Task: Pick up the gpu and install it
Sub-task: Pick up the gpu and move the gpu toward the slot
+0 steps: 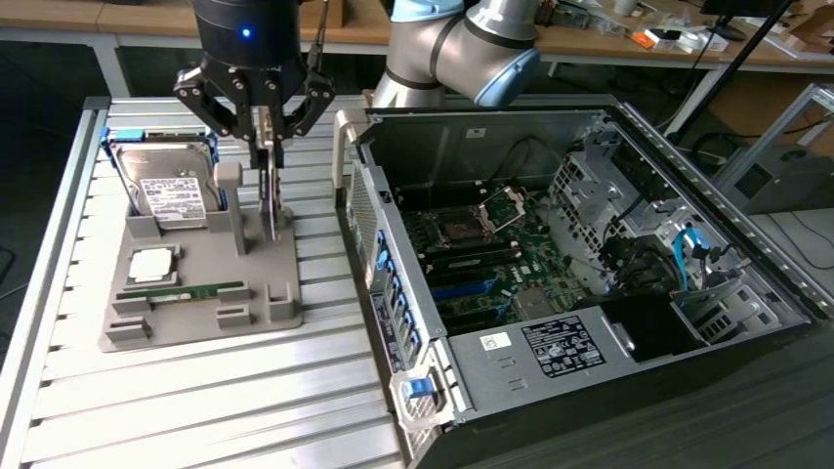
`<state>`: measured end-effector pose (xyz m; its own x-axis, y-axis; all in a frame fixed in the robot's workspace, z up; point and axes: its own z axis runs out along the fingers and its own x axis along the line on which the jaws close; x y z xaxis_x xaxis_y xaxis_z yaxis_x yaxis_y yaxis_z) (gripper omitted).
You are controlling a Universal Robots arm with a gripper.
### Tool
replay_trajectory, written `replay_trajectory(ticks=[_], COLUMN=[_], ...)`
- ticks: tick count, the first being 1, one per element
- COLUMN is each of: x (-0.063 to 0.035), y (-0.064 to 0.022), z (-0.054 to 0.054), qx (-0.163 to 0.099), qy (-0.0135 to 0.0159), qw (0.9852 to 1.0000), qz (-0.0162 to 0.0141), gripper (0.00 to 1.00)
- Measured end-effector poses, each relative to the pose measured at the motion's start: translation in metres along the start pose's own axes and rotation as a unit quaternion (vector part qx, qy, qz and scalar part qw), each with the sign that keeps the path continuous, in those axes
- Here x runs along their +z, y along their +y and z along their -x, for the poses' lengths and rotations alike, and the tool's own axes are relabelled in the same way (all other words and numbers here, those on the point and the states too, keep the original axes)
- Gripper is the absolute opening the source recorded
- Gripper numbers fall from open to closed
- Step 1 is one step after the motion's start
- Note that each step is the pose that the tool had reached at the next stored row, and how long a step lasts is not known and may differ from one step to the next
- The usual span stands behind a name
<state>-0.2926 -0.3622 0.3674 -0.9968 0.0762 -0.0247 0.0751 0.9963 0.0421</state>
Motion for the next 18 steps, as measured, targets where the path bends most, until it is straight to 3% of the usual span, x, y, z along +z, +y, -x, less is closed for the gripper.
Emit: replay_trajectory(ticks=[18], x=[-0.0087], y=[0.0004], z=[0.0002], qx=[0.000], qy=[0.0000], qw=[1.0000], qz=[0.0000], gripper=[0.27])
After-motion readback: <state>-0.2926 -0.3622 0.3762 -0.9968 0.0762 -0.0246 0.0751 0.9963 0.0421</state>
